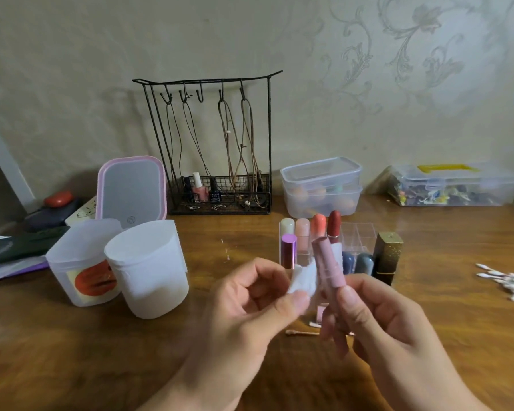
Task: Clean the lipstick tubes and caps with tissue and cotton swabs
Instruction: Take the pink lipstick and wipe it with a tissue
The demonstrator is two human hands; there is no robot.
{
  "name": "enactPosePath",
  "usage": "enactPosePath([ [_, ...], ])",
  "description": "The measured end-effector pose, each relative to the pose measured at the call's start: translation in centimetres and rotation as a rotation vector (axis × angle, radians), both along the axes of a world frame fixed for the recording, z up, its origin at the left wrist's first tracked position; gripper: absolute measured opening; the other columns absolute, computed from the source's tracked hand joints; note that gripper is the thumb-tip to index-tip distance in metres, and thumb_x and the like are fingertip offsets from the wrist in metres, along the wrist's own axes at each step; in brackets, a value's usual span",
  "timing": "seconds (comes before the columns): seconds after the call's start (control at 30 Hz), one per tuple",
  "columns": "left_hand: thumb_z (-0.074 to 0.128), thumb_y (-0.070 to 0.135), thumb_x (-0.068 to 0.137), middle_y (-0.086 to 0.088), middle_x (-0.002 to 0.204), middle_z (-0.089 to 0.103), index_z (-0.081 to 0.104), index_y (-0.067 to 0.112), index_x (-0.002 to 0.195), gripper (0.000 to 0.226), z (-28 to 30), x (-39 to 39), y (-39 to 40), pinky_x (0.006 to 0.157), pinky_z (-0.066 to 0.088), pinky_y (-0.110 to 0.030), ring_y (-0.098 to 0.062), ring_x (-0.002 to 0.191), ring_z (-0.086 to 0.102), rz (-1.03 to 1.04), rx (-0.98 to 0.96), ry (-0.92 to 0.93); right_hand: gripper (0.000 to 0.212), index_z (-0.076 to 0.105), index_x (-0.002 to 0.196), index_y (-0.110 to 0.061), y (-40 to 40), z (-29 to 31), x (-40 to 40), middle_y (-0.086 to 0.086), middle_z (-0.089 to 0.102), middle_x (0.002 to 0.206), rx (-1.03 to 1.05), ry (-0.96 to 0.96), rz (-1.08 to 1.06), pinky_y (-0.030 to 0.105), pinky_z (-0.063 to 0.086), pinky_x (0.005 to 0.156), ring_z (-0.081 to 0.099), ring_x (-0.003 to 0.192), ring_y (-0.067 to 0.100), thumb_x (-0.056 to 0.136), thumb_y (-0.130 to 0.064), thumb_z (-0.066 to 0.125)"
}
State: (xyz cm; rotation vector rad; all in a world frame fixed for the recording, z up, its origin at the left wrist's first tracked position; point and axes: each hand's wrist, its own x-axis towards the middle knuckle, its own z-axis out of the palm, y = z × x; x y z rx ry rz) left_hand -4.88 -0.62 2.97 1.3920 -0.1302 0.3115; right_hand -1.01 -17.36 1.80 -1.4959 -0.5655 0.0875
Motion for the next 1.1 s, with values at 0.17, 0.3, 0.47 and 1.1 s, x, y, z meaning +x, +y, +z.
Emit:
enactPosePath([
  [0.17, 0.071, 0.024, 0.066, -0.01, 0.082, 0.07, 0.074, 0.014, 0.084, 0.021, 0.4, -0.2, -0.2, 0.066, 0.053, -0.024, -0.018, 0.075, 0.065, -0.249, -0.206, 0.071, 0.04, 0.068, 0.103, -0.027, 0.0, 0.0, -0.1, 0.008, 0.069, 0.071, -0.093, -0.156, -0.036, 0.038, 0.046, 0.051, 0.059, 0.059, 0.017, 0.078, -0.058, 0.061],
  [0.3, 0.082, 0.003, 0.061, -0.01, 0.087, 0.075, 0.079, 0.015, 0.085, 0.027, 0.7, 0.0, -0.7, 0.067, 0.055, -0.024, -0.018, 0.079, 0.07, -0.224, -0.224, 0.08, 0.04, 0.068, 0.101, -0.033, 0.0, 0.0, -0.3, 0.005, 0.075, 0.079, -0.099, -0.127, -0.044, 0.026, 0.052, 0.056, 0.067, 0.062, 0.014, 0.073, -0.061, 0.068],
  [0.47, 0.078, 0.019, 0.059, -0.009, 0.089, 0.076, 0.08, 0.014, 0.084, 0.026, 0.3, 0.1, -1.2, 0.067, 0.053, -0.021, -0.016, 0.082, 0.071, -0.198, -0.211, 0.061, 0.027, 0.07, 0.096, -0.032, 0.1, 0.6, -0.6, 0.006, 0.075, 0.078, -0.069, -0.059, -0.012, 0.013, 0.045, 0.053, 0.065, 0.058, 0.01, 0.078, -0.052, 0.071],
  [1.1, 0.092, 0.037, 0.053, -0.008, 0.085, 0.069, 0.078, 0.017, 0.085, 0.04, -0.8, 0.4, -0.9, 0.072, 0.055, -0.027, -0.02, 0.082, 0.063, -0.198, -0.312, -0.039, 0.037, 0.075, 0.086, -0.011, 0.4, 1.4, -1.1, 0.013, 0.068, 0.062, 0.013, 0.125, 0.097, 0.017, 0.044, 0.045, 0.06, 0.048, 0.019, 0.064, -0.04, 0.083],
])
